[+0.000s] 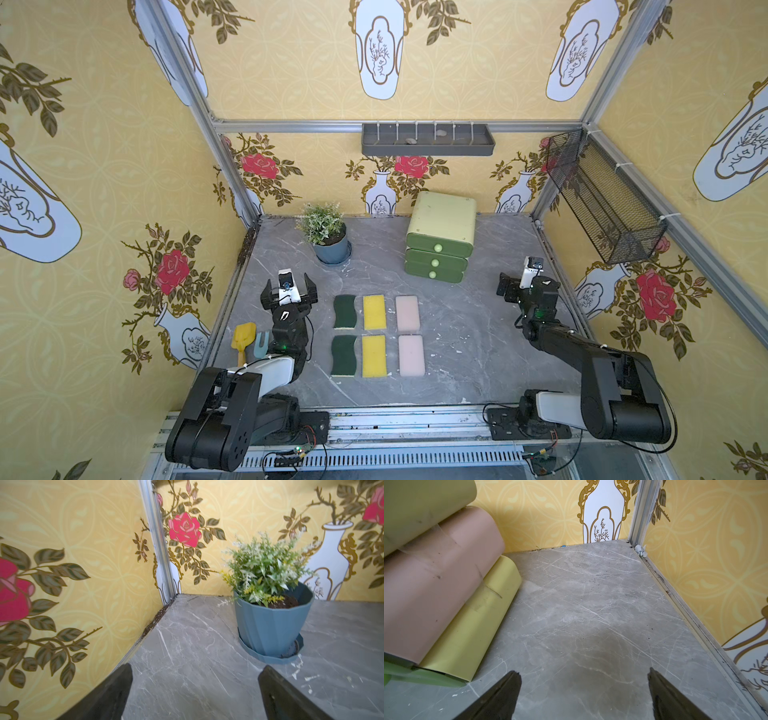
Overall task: Take the sponge out of the drawer
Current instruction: Reset both arms
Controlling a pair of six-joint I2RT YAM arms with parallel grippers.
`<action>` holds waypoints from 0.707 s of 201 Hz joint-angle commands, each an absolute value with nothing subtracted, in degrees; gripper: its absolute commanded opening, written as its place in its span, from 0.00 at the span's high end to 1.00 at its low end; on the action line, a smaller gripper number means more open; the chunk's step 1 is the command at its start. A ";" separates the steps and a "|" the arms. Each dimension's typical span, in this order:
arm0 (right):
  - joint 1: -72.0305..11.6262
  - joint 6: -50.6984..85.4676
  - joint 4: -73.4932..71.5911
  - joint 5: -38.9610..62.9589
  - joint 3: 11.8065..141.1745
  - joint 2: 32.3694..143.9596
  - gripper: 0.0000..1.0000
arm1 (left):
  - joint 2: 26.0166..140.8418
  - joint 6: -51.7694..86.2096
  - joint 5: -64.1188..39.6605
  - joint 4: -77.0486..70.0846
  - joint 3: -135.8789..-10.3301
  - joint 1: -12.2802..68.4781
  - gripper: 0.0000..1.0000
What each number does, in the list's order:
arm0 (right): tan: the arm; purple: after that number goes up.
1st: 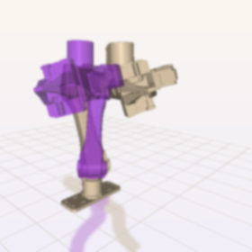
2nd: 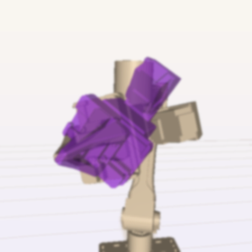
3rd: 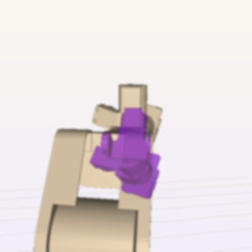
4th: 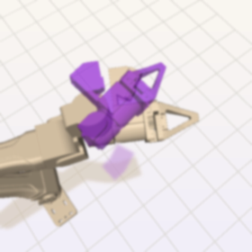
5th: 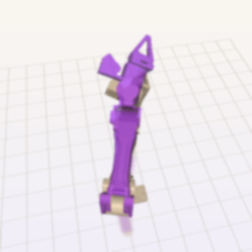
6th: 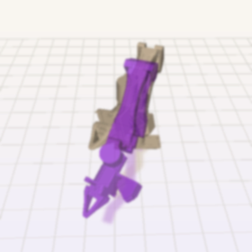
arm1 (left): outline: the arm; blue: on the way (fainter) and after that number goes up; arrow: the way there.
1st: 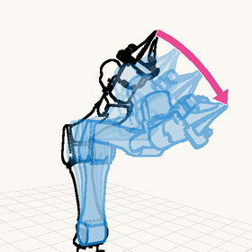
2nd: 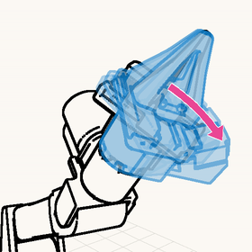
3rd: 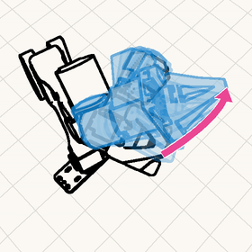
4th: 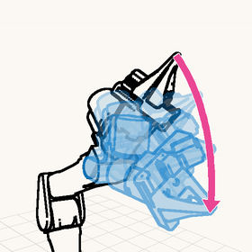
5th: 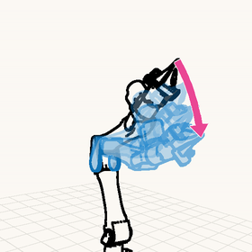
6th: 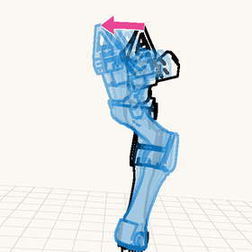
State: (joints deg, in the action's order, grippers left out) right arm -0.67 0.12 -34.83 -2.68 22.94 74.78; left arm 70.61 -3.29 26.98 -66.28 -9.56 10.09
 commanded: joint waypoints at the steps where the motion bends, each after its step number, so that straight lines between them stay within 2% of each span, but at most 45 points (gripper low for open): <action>1: -0.66 -1.09 -38.46 -3.89 23.20 75.02 0.02 | 70.51 -5.89 27.44 -71.46 -9.18 9.90 0.00; 31: -0.88 -0.45 -36.33 -0.90 22.75 73.40 0.02 | 65.35 -6.91 27.71 -72.16 -6.05 9.89 0.00; 64: -0.81 -0.26 -36.32 -0.84 22.93 73.59 0.02 | 54.97 -4.34 29.62 -53.56 -7.47 9.26 0.00; 142: -0.70 -0.13 -33.06 -2.05 23.65 74.48 0.02 | 53.51 -1.90 26.17 -45.32 -8.09 7.75 0.00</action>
